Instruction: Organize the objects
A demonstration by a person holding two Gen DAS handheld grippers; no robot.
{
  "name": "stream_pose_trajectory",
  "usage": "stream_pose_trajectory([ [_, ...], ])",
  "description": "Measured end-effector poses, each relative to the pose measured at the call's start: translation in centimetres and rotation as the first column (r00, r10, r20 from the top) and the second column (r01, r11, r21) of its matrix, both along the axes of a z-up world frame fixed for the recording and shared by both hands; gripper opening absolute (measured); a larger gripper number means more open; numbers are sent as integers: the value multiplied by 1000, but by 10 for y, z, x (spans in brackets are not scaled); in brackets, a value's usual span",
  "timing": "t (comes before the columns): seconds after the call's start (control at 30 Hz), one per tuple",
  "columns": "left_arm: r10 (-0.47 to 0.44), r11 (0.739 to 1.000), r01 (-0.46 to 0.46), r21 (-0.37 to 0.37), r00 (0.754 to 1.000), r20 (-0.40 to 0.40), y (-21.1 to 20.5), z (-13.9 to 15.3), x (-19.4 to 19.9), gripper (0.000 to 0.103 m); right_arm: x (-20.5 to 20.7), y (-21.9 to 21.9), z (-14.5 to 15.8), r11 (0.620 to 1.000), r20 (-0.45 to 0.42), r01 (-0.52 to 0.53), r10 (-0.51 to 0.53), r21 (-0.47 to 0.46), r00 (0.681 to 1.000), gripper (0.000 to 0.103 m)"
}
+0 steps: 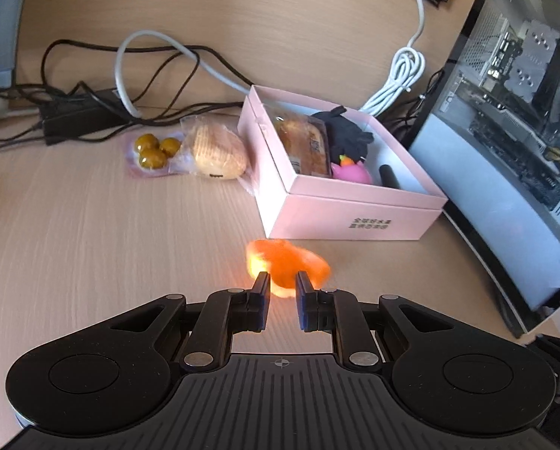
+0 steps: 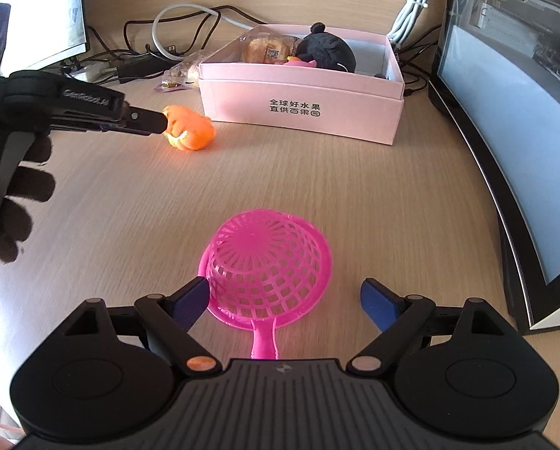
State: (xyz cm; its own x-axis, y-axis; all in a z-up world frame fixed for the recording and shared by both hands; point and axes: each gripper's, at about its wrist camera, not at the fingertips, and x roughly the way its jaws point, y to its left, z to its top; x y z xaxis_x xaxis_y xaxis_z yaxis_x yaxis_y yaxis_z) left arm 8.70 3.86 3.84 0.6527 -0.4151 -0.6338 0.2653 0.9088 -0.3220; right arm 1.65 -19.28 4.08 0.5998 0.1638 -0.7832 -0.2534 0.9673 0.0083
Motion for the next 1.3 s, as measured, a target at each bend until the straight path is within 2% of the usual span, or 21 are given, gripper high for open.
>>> stream_pose_trajectory([
  [0.17, 47, 998, -47, -28, 999, 6, 18, 15, -27, 17, 14, 11, 21, 999, 47, -44, 43, 14, 998, 88],
  [0.3, 102, 995, -101, -12, 994, 30, 44, 26, -57, 17, 44, 40, 38, 992, 89, -123, 120, 34, 989, 89],
  [0.4, 194, 981, -194, 5, 981, 8, 63, 27, -76, 17, 76, 78, 33, 987, 95, -148, 142, 62, 985, 97],
  [0.47, 199, 980, -199, 6, 980, -14, 69, 26, -84, 17, 97, 103, 25, 990, 67, -132, 129, 46, 989, 97],
  [0.53, 202, 978, -201, 62, 979, -14, 70, 28, -92, 17, 113, 122, 18, 990, 64, -140, 138, 23, 988, 92],
  [0.57, 203, 976, -201, 79, 979, -16, 70, 28, -95, 17, 119, 128, 14, 991, 60, -130, 130, 3, 990, 79],
  [0.6, 199, 977, -196, 87, 980, -24, 70, 28, -98, 17, 125, 132, 11, 993, 43, -120, 120, -6, 992, 59],
  [0.67, 185, 979, -180, 99, 982, -37, 67, 29, -100, 17, 129, 133, 10, 995, 6, -102, 102, -2, 995, 57],
  [0.8, 113, 989, -110, 101, 993, -28, 51, 31, -99, 17, 99, 113, 34, 995, 69, -100, 98, 29, 993, 57],
  [0.93, 30, 996, -28, 85, 999, -20, 28, 34, -91, 17, 60, 78, 53, 997, 121, -76, 75, -2, 990, 58],
  [1.07, -89, 995, 92, 29, 992, -93, -8, 25, -81, 17, 19, 32, 61, 999, 164, 22, -14, -46, 986, 58],
  [1.13, -213, 977, 208, -45, 964, -161, -33, 16, -79, 17, -1, 11, 60, 994, 172, 78, -65, -73, 983, 58],
  [1.2, -326, 945, 305, -123, 916, -234, -60, 5, -78, 17, -19, -9, 57, 987, 171, 132, -115, -94, 979, 58],
  [1.3, -410, 912, 378, -162, 865, -291, -96, -10, -81, 17, -45, -38, 49, 963, 170, 240, -218, -123, 961, 58],
])
